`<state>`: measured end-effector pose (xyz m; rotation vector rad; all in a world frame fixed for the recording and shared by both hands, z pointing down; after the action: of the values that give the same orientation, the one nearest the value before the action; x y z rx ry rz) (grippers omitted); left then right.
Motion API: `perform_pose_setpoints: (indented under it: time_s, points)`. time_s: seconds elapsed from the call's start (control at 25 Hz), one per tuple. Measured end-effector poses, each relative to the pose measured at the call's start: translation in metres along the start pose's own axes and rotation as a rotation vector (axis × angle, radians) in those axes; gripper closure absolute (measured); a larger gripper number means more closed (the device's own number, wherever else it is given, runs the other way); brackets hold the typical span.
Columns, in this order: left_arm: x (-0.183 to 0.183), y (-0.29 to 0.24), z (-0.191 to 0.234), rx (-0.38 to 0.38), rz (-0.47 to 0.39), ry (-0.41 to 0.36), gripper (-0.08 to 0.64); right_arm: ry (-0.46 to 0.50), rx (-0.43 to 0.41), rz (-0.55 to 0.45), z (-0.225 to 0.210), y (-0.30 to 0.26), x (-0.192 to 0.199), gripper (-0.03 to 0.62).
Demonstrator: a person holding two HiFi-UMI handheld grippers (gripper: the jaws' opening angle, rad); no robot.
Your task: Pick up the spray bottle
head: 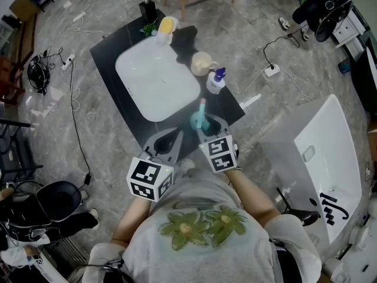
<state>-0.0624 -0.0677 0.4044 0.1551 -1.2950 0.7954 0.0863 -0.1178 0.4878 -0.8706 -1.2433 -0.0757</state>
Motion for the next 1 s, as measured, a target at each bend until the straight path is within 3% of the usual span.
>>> perform_pose_setpoints:
  time_s: [1.0]
  points:
    - [0.005, 0.024, -0.004, 0.008, -0.026, -0.019, 0.551, 0.022, -0.002, -0.134, 0.024, 0.065, -0.049, 0.456]
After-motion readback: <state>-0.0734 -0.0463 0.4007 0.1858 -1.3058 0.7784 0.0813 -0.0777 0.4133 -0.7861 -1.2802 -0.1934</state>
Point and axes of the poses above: the fingertips, and each gripper's own axes: y backward along the fingers, z to its left, x out of its underside, the point moved 8 cm from there along y, backward along the fingers, and after that the axes turned 4 degrees about -z, right-handed, at the moved point
